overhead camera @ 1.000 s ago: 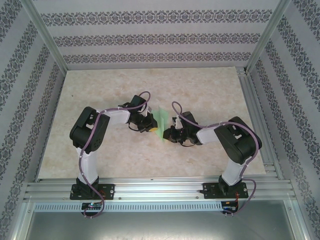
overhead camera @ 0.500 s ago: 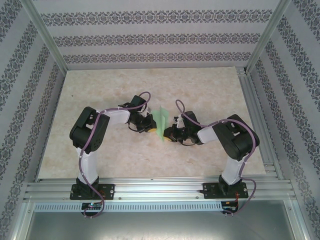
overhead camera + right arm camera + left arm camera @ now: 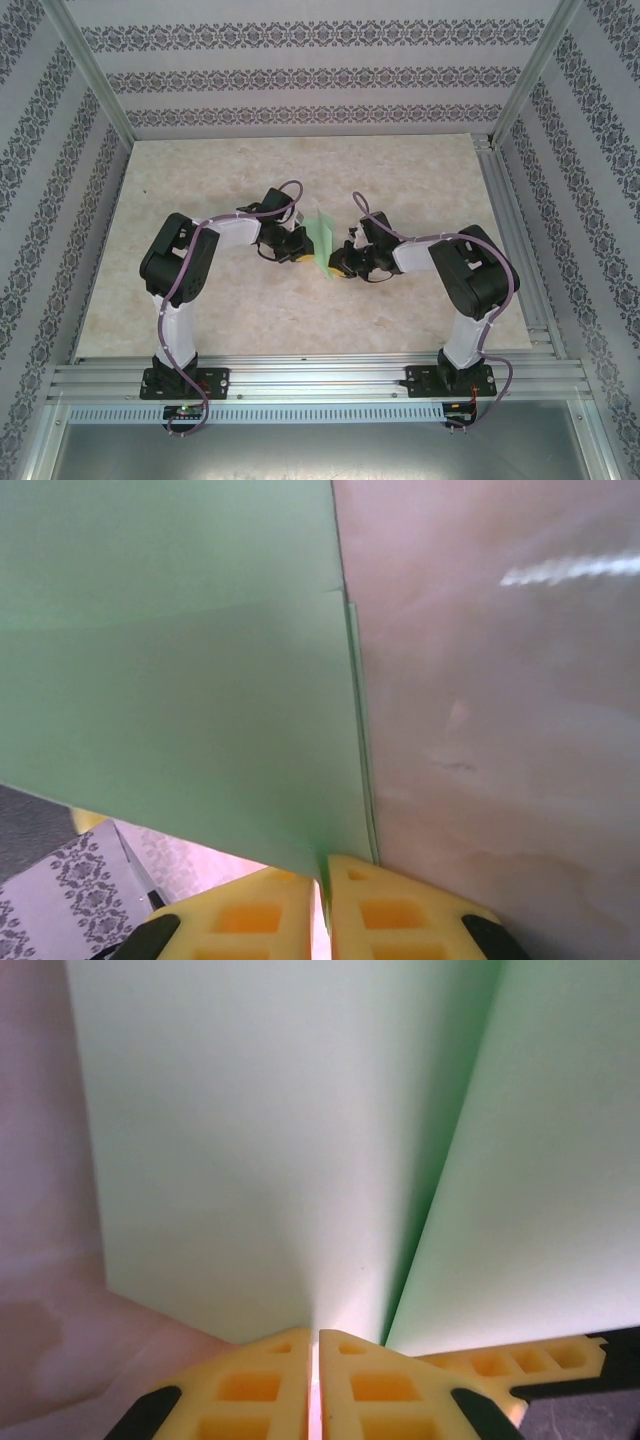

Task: Fold a paper plane with a square sheet of paper (pick it up from the middle)
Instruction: Fourth fold the wing at the center of the table.

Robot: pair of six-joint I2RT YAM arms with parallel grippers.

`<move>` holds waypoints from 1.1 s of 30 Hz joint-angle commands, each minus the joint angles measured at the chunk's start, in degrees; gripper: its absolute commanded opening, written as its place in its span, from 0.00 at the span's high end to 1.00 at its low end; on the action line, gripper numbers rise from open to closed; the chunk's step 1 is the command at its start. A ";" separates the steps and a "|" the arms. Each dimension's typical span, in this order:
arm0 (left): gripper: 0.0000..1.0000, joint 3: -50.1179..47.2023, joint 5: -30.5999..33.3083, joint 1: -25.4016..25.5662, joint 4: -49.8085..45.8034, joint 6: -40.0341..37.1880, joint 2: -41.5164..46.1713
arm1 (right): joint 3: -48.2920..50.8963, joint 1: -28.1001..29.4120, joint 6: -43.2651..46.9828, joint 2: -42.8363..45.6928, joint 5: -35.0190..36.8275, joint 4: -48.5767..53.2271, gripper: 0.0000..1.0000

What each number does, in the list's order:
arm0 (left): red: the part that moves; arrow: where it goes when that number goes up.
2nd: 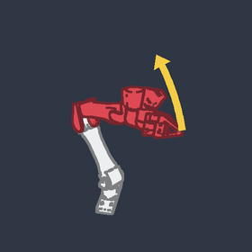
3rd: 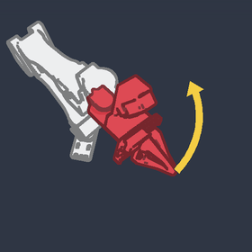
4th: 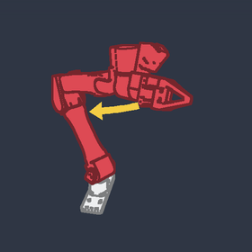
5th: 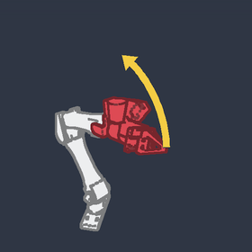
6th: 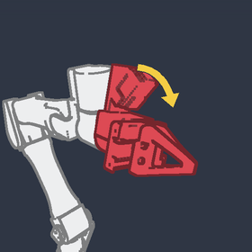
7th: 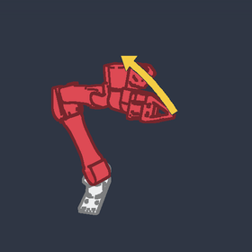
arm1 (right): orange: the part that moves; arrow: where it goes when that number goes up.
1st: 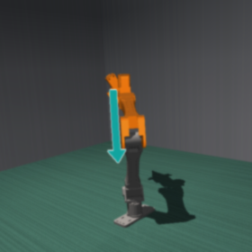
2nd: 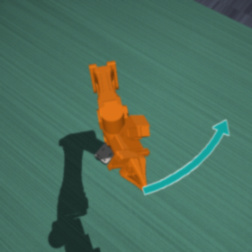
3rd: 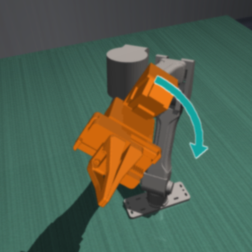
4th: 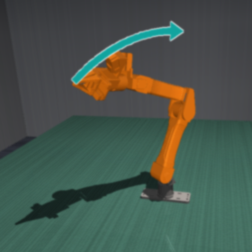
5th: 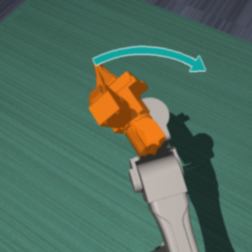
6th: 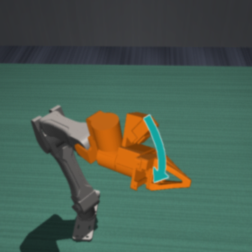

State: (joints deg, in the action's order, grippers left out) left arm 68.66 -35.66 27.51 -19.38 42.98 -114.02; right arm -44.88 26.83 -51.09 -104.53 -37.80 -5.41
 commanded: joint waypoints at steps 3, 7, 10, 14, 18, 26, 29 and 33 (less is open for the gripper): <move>0.84 2.54 -2.31 0.62 2.19 -1.40 3.80 | -2.09 -0.90 3.07 -0.51 0.27 5.00 0.88; 0.81 3.61 -5.41 0.69 6.26 -0.59 3.98 | -2.52 -0.90 2.99 -0.93 -0.06 4.62 0.88; 0.80 5.29 -8.77 0.79 9.21 0.02 1.87 | -2.69 -0.90 2.95 -1.55 -0.43 4.23 0.88; 0.80 6.46 -10.17 0.74 11.61 1.20 -0.83 | -2.75 -0.98 2.41 -2.33 -1.03 3.11 0.88; 0.79 6.57 -12.42 0.79 15.56 3.66 -3.41 | -2.41 -1.01 2.00 -2.25 -1.13 2.33 0.88; 0.78 7.17 -12.05 0.75 18.99 5.34 -5.15 | -1.43 -1.51 0.85 -0.97 -0.97 -0.13 0.87; 0.78 7.76 -11.80 0.84 19.09 5.31 -6.28 | -0.32 -1.77 -0.47 -0.03 -1.12 -3.00 0.84; 0.77 8.22 -12.13 0.94 19.56 5.64 -7.42 | 0.15 -1.87 -0.94 1.79 -0.57 -3.93 0.78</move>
State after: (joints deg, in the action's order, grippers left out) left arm 75.09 -46.48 27.53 -2.57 47.97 -120.03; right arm -45.47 25.71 -51.31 -105.03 -39.29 -6.63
